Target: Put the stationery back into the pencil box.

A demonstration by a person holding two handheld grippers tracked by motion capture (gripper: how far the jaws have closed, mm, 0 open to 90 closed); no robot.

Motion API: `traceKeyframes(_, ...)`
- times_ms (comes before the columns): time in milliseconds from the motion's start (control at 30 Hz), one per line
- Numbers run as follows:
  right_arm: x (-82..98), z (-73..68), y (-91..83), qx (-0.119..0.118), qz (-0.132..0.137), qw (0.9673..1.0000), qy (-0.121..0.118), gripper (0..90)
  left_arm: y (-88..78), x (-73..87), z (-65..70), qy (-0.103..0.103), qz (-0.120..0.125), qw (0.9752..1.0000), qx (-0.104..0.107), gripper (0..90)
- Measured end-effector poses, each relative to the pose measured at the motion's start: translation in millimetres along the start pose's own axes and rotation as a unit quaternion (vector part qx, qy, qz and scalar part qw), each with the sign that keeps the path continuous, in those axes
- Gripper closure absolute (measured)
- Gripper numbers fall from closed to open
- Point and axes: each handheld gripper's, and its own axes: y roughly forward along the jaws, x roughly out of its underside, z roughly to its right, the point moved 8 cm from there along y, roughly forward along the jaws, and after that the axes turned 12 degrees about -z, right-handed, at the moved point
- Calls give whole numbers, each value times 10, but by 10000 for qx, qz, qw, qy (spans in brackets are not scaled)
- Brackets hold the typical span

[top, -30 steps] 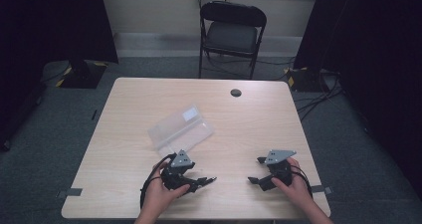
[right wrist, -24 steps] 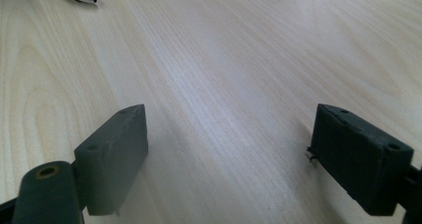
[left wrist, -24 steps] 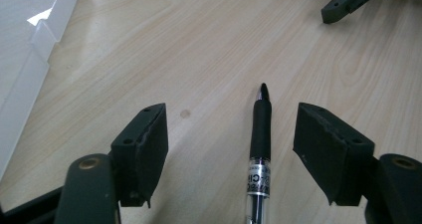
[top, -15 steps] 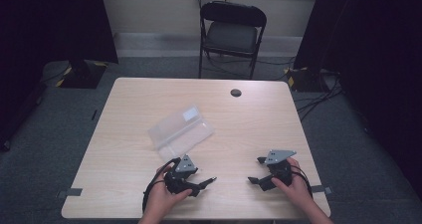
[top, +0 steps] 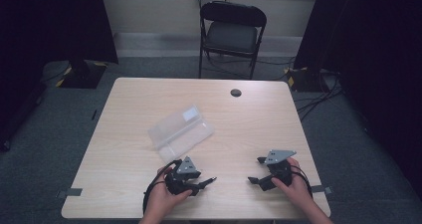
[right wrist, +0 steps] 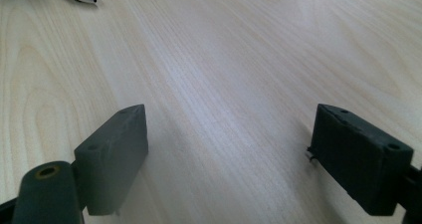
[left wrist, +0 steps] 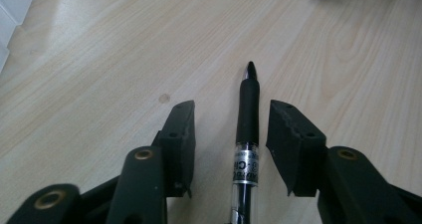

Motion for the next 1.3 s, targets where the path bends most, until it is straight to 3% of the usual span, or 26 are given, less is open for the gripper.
traceKeyframes(133,0,0,0,-1,0,10000,0,143,0,-4,10,36,6,10000,-18,621)
traceKeyframes(367,0,0,1,-3,2,10000,-3,143,25,8,29,91,-86,9999,7,651)
traceKeyframes(633,0,1,1,0,3,10000,-4,143,54,-9,79,217,-81,9997,13,776)
traceKeyframes(800,0,0,0,2,0,10000,1,143,57,-15,92,228,-95,9997,-13,798)
traceKeyframes(1033,0,0,0,1,0,10000,-1,143,40,-23,88,129,-190,9997,-48,801)
traceKeyframes(1167,0,-1,1,-7,0,10000,-2,142,-34,-55,59,14,-29,10000,-19,802)
traceKeyframes(1300,0,0,0,1,0,10000,0,143,-120,-50,7,-47,-27,10000,-41,802)
